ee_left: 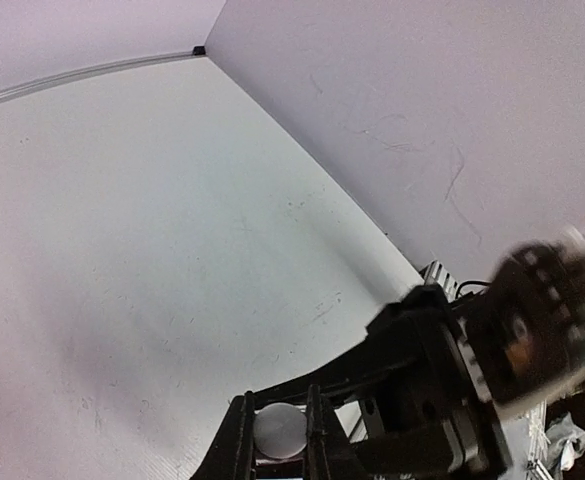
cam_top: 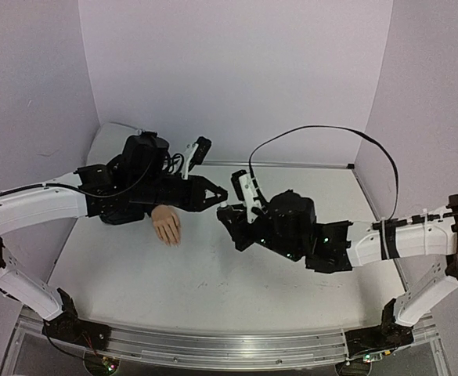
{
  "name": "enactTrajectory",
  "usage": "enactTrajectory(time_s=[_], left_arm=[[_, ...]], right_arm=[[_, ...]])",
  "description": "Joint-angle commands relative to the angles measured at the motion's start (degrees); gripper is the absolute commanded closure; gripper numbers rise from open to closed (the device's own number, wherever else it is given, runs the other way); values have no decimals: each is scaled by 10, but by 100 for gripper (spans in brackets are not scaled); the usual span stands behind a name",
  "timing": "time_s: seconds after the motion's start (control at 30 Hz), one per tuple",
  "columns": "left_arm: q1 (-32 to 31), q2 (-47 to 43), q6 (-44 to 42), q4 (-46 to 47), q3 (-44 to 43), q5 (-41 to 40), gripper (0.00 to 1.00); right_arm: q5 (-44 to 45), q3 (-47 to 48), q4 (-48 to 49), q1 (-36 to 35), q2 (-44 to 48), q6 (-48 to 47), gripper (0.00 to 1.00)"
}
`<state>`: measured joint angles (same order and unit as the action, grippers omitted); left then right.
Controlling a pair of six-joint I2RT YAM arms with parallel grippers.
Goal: Paint the nails
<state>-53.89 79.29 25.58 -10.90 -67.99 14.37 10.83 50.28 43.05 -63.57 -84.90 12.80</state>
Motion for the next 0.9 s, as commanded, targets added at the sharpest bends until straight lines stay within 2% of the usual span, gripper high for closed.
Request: enactTrajectory(time_s=[0.0, 0.13, 0.23, 0.4, 0.53, 0.63, 0.77, 0.87], left_arm=[[10, 11, 47, -96, -34, -71, 100], [11, 17, 37, -92, -44, -46, 100], [10, 7, 24, -79, -43, -21, 97], [11, -24, 4, -33, -14, 8, 68], [11, -35, -6, -12, -12, 48, 49], [11, -34, -13, 17, -5, 87, 38], [10, -19, -15, 53, -12, 177, 34], [-2, -6, -26, 67, -22, 229, 42]], right_arm=[[479, 84, -43, -36, -46, -92, 100], [344, 73, -10, -28, -52, -90, 100], [148, 31, 41, 11, -14, -78, 100], [-170, -38, 107, 69, 35, -77, 100], [-331, -55, 116, 111, 49, -42, 100], [-466, -73, 158, 139, 51, -12, 100], [-574, -77, 223, 144, 40, 40, 100], [-593, -78, 261, 144, 31, 70, 100]])
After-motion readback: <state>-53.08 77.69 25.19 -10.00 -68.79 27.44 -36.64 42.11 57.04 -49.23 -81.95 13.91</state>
